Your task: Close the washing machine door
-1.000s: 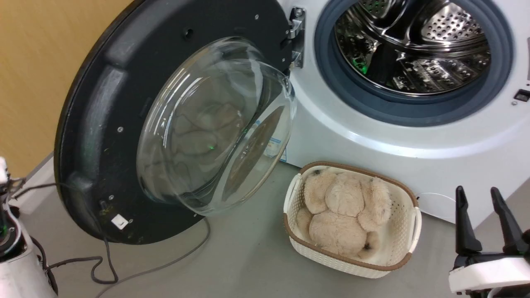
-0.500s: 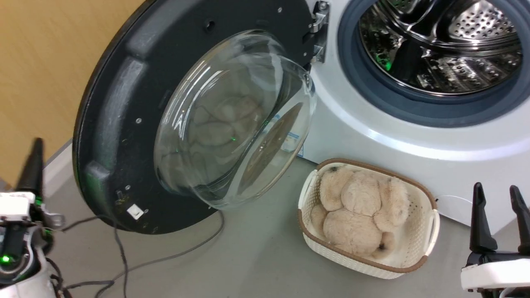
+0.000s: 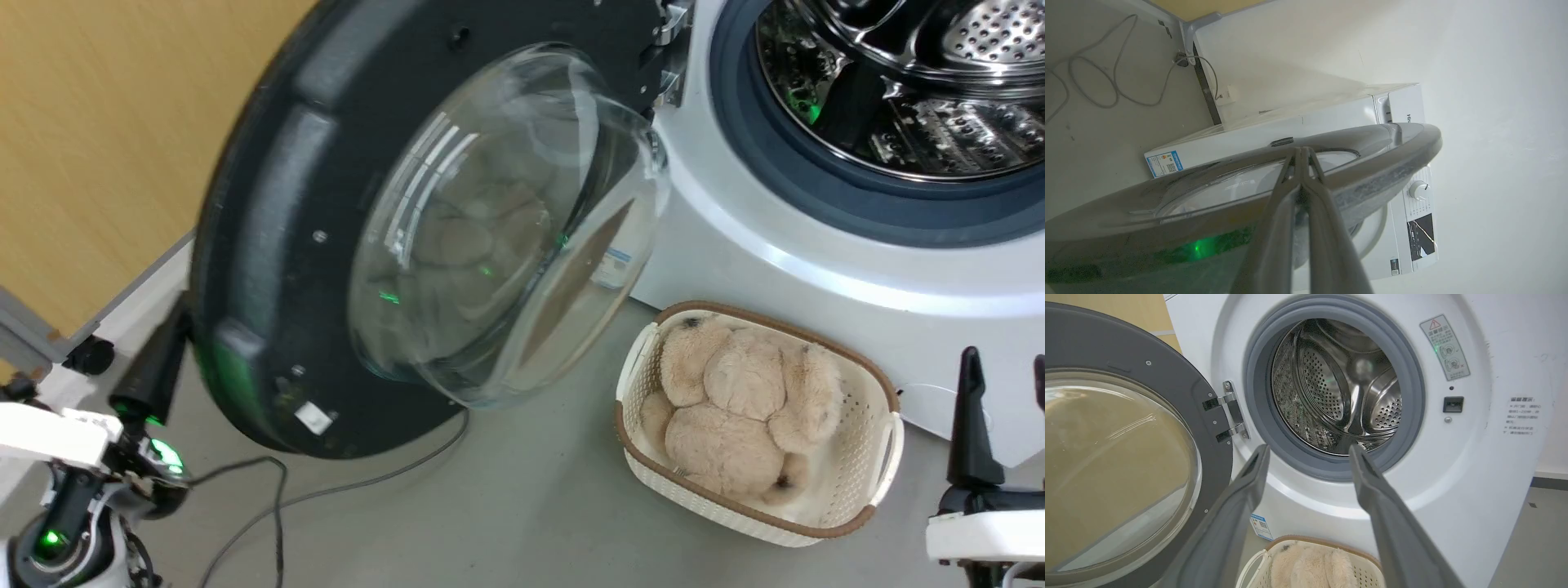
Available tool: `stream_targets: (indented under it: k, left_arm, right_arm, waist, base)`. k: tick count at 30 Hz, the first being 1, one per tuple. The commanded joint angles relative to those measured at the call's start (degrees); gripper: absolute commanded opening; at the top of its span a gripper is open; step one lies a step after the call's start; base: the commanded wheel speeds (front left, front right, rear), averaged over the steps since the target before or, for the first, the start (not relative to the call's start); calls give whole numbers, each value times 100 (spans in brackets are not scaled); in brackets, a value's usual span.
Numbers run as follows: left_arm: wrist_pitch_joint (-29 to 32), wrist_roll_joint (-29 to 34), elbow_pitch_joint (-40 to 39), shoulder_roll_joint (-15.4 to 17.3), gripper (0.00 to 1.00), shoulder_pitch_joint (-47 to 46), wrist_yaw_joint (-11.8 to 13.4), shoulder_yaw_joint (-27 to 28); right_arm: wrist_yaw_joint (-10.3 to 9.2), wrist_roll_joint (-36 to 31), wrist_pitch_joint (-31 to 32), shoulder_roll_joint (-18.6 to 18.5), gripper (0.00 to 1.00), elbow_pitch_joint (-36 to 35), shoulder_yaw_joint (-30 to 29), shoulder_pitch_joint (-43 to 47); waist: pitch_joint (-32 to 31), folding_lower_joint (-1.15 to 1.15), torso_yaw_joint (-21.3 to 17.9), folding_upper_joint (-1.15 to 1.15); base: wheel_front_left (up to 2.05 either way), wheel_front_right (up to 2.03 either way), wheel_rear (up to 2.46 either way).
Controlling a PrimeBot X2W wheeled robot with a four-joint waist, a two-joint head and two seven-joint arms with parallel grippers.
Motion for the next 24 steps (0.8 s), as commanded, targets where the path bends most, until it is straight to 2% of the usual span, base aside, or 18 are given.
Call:
stream_targets:
  k: [1, 9, 18, 19, 24]
  left_arm:
    - [208, -248, -85, -77, 0, 136, -43, -124]
    - [958, -836, -949, -100, 0, 800, -91, -1094]
    - [838, -1135, -1486, -104, 0, 1431, -91, -2711]
    - [838, -1135, -1486, -104, 0, 1431, -91, -2711]
    - [487, -1152, -1672, -104, 0, 1511, -91, -3515]
  right_arm:
    - [4, 43, -63, 23, 100, -37, -64, -129]
    - [5, 137, -153, 25, 100, -29, -223, -167]
    - [5, 197, -153, 25, 100, 16, -136, -268]
    - [5, 197, -153, 25, 100, 16, -136, -268]
    - [5, 224, -153, 25, 100, 47, -122, -302]
  waist:
    - [25, 0, 40, 0]
    - [37, 0, 211, 0]
    - [13, 0, -38, 0]
    - [13, 0, -38, 0]
    - [12, 0, -387, 0]
  base:
    - [0, 0, 0]
    - [0, 0, 0]
    - [0, 0, 0]
    - [0, 0, 0]
    - [0, 0, 0]
